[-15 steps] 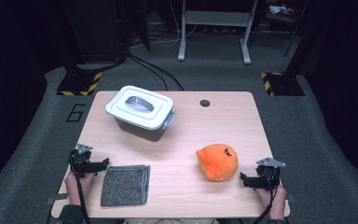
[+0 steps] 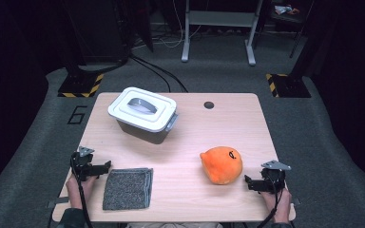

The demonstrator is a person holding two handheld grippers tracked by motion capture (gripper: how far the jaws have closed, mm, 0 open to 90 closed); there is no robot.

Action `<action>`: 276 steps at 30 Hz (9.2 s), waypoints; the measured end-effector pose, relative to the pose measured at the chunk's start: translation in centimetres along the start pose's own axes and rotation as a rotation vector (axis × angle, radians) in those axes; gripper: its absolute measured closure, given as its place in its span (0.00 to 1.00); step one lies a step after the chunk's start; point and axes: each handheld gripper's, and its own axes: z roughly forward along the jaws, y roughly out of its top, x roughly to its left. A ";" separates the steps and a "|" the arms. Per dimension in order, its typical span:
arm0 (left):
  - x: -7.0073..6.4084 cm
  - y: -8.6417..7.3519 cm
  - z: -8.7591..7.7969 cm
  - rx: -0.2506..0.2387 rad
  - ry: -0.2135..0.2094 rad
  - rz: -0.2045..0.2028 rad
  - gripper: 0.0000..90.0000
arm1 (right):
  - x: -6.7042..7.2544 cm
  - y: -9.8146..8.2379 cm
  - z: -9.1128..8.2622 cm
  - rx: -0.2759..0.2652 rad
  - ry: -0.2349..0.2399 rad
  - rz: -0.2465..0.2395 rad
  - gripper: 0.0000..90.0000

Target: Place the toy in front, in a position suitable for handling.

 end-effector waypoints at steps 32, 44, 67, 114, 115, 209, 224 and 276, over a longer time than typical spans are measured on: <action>0.0 0.0 0.0 0.002 -0.002 0.000 0.01 | 0.4 1.2 -2.2 -0.035 0.053 0.022 0.00; 0.0 0.0 0.0 0.000 0.000 -0.001 0.01 | 3.5 4.3 -4.8 -0.078 0.130 -0.055 0.01; 0.0 0.0 0.0 0.005 -0.002 0.000 0.01 | 8.6 6.7 -2.9 -0.035 0.183 -0.187 0.03; 0.0 0.0 0.0 0.000 0.001 -0.002 0.01 | 9.1 5.7 -3.2 -0.101 0.161 -0.173 0.60; 0.0 0.0 0.0 -0.001 0.001 -0.002 0.01 | 9.2 5.8 -3.2 -0.107 0.158 -0.175 0.60; -0.2 -0.1 -0.4 0.005 -0.020 -0.001 0.03 | 3.0 1.1 0.6 -0.024 -0.045 -0.045 0.03; -4.4 0.4 -5.2 -0.030 -0.188 0.056 0.01 | 2.5 1.1 0.9 -0.010 -0.034 -0.022 0.03; -11.5 -3.8 -6.3 0.014 -0.195 0.160 0.81 | 2.7 1.0 0.8 -0.021 -0.050 -0.024 0.04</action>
